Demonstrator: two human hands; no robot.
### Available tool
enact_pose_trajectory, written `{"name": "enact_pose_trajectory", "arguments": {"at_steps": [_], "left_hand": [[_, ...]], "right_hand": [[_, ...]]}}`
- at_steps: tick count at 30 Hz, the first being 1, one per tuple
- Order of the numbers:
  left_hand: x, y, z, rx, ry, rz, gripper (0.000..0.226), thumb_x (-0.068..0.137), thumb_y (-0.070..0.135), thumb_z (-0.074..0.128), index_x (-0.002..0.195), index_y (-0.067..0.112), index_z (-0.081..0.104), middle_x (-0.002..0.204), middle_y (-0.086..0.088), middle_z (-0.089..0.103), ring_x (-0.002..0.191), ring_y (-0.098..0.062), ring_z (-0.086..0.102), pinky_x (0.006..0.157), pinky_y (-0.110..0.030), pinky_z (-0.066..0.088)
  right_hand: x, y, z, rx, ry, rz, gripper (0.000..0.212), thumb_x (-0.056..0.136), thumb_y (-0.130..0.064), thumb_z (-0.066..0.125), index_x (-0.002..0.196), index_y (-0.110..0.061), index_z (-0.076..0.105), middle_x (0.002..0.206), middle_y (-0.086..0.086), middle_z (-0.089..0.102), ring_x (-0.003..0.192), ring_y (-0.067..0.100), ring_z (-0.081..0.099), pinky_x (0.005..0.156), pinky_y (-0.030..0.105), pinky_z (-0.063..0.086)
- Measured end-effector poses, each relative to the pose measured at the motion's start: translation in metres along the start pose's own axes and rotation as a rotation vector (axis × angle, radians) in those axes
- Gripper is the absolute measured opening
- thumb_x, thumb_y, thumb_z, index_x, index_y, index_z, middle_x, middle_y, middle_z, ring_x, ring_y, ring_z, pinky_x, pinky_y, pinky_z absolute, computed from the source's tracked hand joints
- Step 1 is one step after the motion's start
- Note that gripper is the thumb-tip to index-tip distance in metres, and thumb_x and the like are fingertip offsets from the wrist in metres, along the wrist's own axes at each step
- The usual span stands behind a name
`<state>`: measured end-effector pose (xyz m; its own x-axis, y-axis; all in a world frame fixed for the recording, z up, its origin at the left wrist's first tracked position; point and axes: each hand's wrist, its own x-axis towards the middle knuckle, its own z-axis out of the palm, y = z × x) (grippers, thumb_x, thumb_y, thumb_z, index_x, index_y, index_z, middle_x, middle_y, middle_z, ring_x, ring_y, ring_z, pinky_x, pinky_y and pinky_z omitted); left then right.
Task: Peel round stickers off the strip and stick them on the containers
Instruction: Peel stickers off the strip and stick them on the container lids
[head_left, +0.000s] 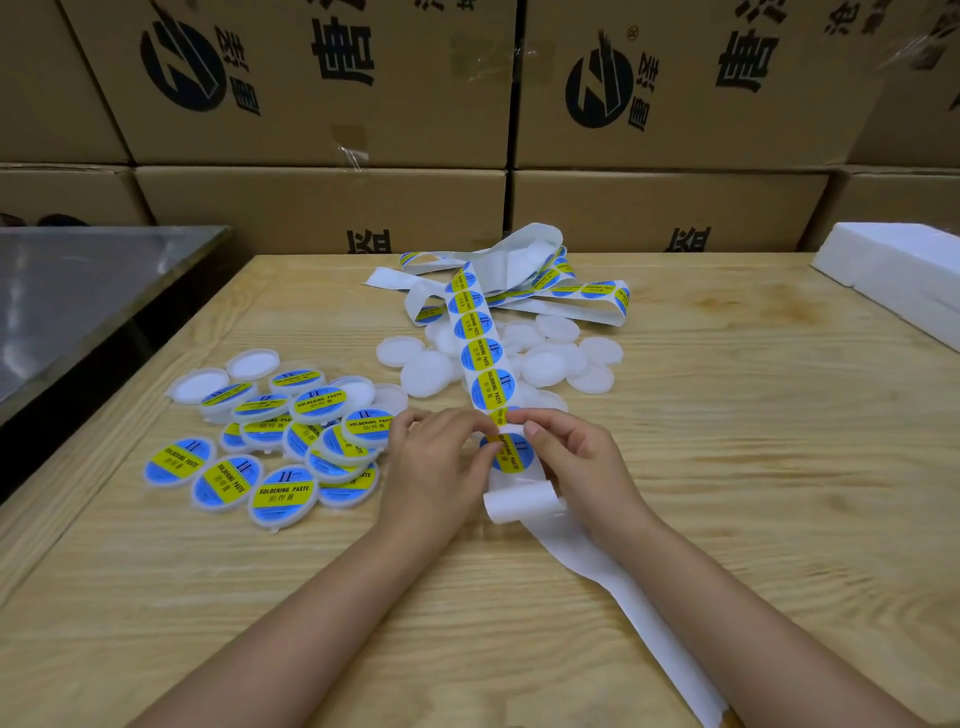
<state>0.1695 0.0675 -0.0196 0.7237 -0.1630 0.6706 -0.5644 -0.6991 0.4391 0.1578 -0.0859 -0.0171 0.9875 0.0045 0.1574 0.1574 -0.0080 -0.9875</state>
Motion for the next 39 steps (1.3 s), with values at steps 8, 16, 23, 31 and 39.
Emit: {"name": "enact_pose_trajectory", "arguments": {"at_steps": [8, 16, 23, 31, 39], "left_hand": [[0.0, 0.003, -0.002, -0.388, 0.001, -0.092, 0.015, 0.08, 0.006, 0.067, 0.082, 0.019, 0.059, 0.106, 0.009, 0.066, 0.103, 0.004, 0.055, 0.088, -0.013, 0.037], [0.011, 0.002, -0.004, -1.093, 0.069, -0.681, 0.013, 0.091, 0.001, 0.05, 0.083, 0.012, 0.051, 0.083, -0.007, 0.059, 0.076, -0.021, 0.058, 0.069, -0.022, 0.053], [0.007, 0.005, 0.0, -1.223, -0.133, -0.672, 0.009, 0.095, 0.009, 0.044, 0.089, 0.015, 0.047, 0.09, -0.005, 0.073, 0.088, -0.021, 0.07, 0.076, -0.028, 0.056], [0.007, 0.001, -0.001, -1.141, -0.146, -0.643, 0.008, 0.094, 0.01, 0.048, 0.088, 0.016, 0.049, 0.101, -0.01, 0.065, 0.105, -0.027, 0.064, 0.088, -0.043, 0.052], [0.006, 0.002, -0.002, -1.087, -0.168, -0.621, 0.008, 0.094, 0.011, 0.047, 0.093, 0.018, 0.052, 0.107, -0.012, 0.063, 0.104, -0.023, 0.063, 0.094, -0.049, 0.049]], "right_hand": [[0.005, -0.002, -0.003, 0.109, 0.077, 0.077, 0.036, 0.1, -0.028, 0.039, 0.098, -0.011, 0.07, 0.09, 0.003, 0.074, 0.084, 0.01, 0.067, 0.071, 0.018, 0.049], [0.006, 0.006, -0.001, -0.003, 0.12, 0.002, 0.022, 0.083, -0.026, 0.064, 0.102, -0.014, 0.068, 0.098, -0.003, 0.066, 0.094, 0.024, 0.061, 0.085, 0.043, 0.048], [0.0, 0.001, 0.005, -0.263, 0.128, -0.373, 0.022, 0.079, -0.014, 0.064, 0.099, -0.022, 0.067, 0.105, -0.013, 0.061, 0.109, 0.012, 0.056, 0.096, 0.037, 0.043], [0.001, -0.006, 0.005, -0.231, 0.211, -0.245, 0.021, 0.079, -0.005, 0.071, 0.076, -0.024, 0.063, 0.088, -0.008, 0.056, 0.082, 0.015, 0.058, 0.073, 0.028, 0.047], [0.002, -0.009, 0.001, -0.203, 0.273, -0.248, 0.024, 0.079, -0.006, 0.071, 0.071, -0.028, 0.065, 0.086, -0.006, 0.055, 0.079, 0.006, 0.056, 0.071, 0.017, 0.044]]}}
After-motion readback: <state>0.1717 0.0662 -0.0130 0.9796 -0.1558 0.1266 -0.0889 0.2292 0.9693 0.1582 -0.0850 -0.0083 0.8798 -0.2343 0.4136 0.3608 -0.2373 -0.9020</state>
